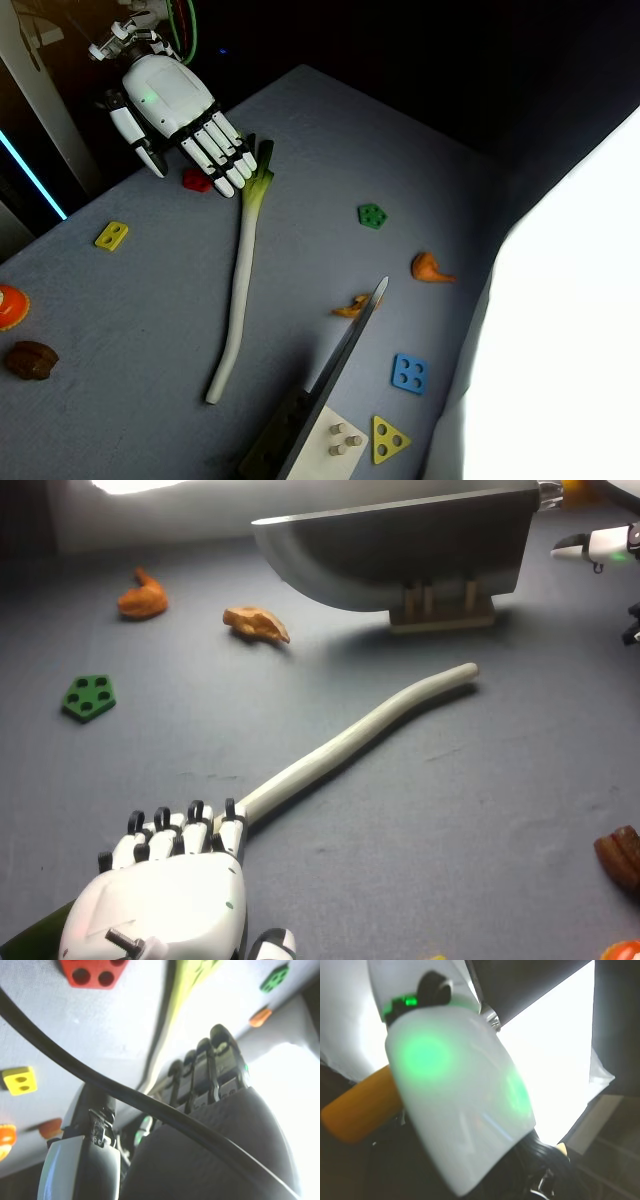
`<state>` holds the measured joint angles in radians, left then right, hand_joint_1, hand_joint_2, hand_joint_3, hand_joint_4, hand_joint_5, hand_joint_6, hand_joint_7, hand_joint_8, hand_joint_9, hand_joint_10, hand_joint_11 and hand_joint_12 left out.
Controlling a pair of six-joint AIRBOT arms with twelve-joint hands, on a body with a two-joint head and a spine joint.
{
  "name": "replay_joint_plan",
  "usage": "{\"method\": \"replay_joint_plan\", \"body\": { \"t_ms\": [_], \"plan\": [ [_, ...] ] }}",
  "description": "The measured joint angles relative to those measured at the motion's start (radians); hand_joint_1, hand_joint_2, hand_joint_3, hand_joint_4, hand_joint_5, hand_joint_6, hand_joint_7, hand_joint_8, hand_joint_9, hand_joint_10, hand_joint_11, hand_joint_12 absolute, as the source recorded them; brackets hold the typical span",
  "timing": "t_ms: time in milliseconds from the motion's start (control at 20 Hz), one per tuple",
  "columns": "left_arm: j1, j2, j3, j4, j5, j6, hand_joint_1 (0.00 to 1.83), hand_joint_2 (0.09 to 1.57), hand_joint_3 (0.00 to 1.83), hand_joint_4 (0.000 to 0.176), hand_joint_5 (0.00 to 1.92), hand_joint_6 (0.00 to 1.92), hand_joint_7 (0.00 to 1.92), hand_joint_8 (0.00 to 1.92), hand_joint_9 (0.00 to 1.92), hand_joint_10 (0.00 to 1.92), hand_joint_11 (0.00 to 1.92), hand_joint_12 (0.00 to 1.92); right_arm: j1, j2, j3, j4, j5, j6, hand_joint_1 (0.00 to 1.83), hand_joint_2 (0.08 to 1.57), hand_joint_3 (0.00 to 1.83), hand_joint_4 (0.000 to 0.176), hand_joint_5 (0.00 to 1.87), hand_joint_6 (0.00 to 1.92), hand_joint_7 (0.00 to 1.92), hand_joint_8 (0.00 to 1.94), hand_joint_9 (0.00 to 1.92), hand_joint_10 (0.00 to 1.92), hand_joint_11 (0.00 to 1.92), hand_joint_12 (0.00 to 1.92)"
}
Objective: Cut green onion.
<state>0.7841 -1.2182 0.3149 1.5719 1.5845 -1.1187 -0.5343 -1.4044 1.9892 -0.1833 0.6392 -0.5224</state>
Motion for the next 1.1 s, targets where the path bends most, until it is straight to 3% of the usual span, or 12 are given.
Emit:
{"method": "replay_joint_plan", "body": {
  "t_ms": [400, 550, 600, 650, 700, 750, 800, 850, 950, 1000, 1050, 1100],
  "plan": [
    [-0.02, -0.014, 0.032, -0.034, 0.013, -0.006, 0.38, 1.41, 0.0, 0.031, 0.04, 0.0, 0.02, 0.0, 0.0, 0.0, 0.0, 0.05, 0.008, -0.04, 0.036, 0.003, 0.002, 0.0, 1.04, 1.03, 0.02, 0.017, 0.01, 0.01, 0.0, 0.0, 0.0, 0.0, 0.03, 0.02],
    [-0.028, -0.018, 0.051, -0.045, 0.013, -0.01, 0.4, 1.41, 0.0, 0.022, 0.05, 0.0, 0.05, 0.0, 0.07, 0.01, 0.0, 0.29, 0.008, -0.042, 0.037, 0.011, 0.005, 0.0, 1.06, 1.03, 0.0, 0.0, 0.23, 0.07, 0.28, 0.04, 0.22, 0.08, 0.0, 0.65],
    [-0.028, -0.018, 0.057, -0.046, 0.011, -0.01, 0.42, 1.41, 0.0, 0.015, 0.06, 0.01, 0.06, 0.01, 0.07, 0.01, 0.0, 0.33, 0.008, -0.043, 0.043, 0.014, 0.007, 0.0, 1.09, 1.01, 0.0, 0.0, 0.41, 0.25, 0.55, 0.1, 0.29, 0.58, 0.0, 1.19],
    [-0.032, -0.018, 0.063, -0.053, 0.012, -0.01, 0.42, 1.41, 0.0, 0.015, 0.06, 0.01, 0.06, 0.01, 0.07, 0.01, 0.0, 0.33, 0.008, -0.043, 0.043, 0.019, 0.007, 0.0, 1.09, 1.01, 0.0, 0.0, 0.41, 0.25, 0.55, 0.1, 0.29, 0.58, 0.0, 1.19],
    [-0.034, -0.018, 0.066, -0.058, 0.015, -0.01, 0.43, 1.4, 0.0, 0.013, 0.07, 0.01, 0.07, 0.01, 0.08, 0.01, 0.0, 0.36, 0.008, -0.045, 0.048, 0.018, 0.007, 0.0, 1.09, 1.01, 0.0, 0.0, 0.38, 0.56, 0.58, 0.18, 0.28, 0.81, 0.0, 1.3],
    [-0.034, -0.018, 0.069, -0.058, 0.015, -0.01, 0.43, 1.4, 0.0, 0.012, 0.06, 0.0, 0.07, 0.0, 0.07, 0.0, 0.0, 0.35, 0.008, -0.048, 0.05, 0.022, 0.006, 0.0, 1.11, 1.02, 0.0, 0.0, 0.31, 0.97, 0.49, 0.67, 0.28, 1.1, 0.0, 1.49],
    [-0.034, -0.018, 0.074, -0.058, 0.013, -0.011, 0.46, 1.39, 0.0, 0.015, 0.04, 0.0, 0.07, 0.0, 0.07, 0.0, 0.0, 0.28, 0.008, -0.05, 0.051, 0.021, 0.006, 0.0, 1.08, 1.06, 0.01, 0.0, 0.44, 1.16, 0.52, 1.16, 0.33, 1.45, 0.0, 1.79],
    [-0.034, -0.018, 0.076, -0.058, 0.013, -0.013, 0.48, 1.38, 0.0, 0.016, 0.04, 0.0, 0.07, 0.0, 0.06, 0.0, 0.0, 0.27, 0.008, -0.05, 0.051, 0.022, 0.006, 0.0, 1.1, 1.26, 0.05, 0.0, 0.6, 1.65, 0.66, 1.42, 0.35, 1.81, 0.19, 1.92],
    [-0.033, -0.018, 0.076, -0.057, 0.013, -0.013, 0.43, 1.39, 0.0, 0.018, 0.02, 0.0, 0.05, 0.0, 0.04, 0.0, 0.0, 0.26, 0.008, -0.05, 0.051, 0.022, 0.007, 0.0, 1.11, 1.26, 0.06, 0.0, 0.61, 1.66, 0.72, 1.42, 0.46, 1.9, 0.34, 1.92],
    [-0.032, -0.019, 0.079, -0.054, 0.013, -0.016, 0.44, 1.38, 0.0, 0.018, 0.03, 0.01, 0.1, 0.01, 0.11, 0.02, 0.0, 0.39, 0.008, -0.05, 0.051, 0.022, 0.007, 0.0, 1.21, 1.09, 0.0, 0.0, 0.8, 1.91, 0.95, 1.91, 0.97, 1.92, 0.86, 1.92],
    [-0.031, -0.021, 0.081, -0.051, 0.013, -0.016, 0.44, 1.38, 0.0, 0.018, 0.03, 0.01, 0.1, 0.01, 0.11, 0.02, 0.0, 0.39, 0.008, -0.05, 0.051, 0.024, 0.008, 0.0, 1.21, 1.09, 0.0, 0.0, 0.8, 1.91, 0.95, 1.91, 0.97, 1.92, 0.86, 1.92],
    [-0.025, -0.021, 0.083, -0.039, 0.013, -0.016, 0.49, 1.37, 0.0, 0.018, 0.06, 0.01, 0.11, 0.01, 0.12, 0.02, 0.0, 0.41, 0.008, -0.05, 0.051, 0.025, 0.009, 0.0, 1.24, 1.08, 0.0, 0.0, 0.94, 1.92, 1.15, 1.94, 1.24, 1.92, 1.22, 1.92]
  ]
}}
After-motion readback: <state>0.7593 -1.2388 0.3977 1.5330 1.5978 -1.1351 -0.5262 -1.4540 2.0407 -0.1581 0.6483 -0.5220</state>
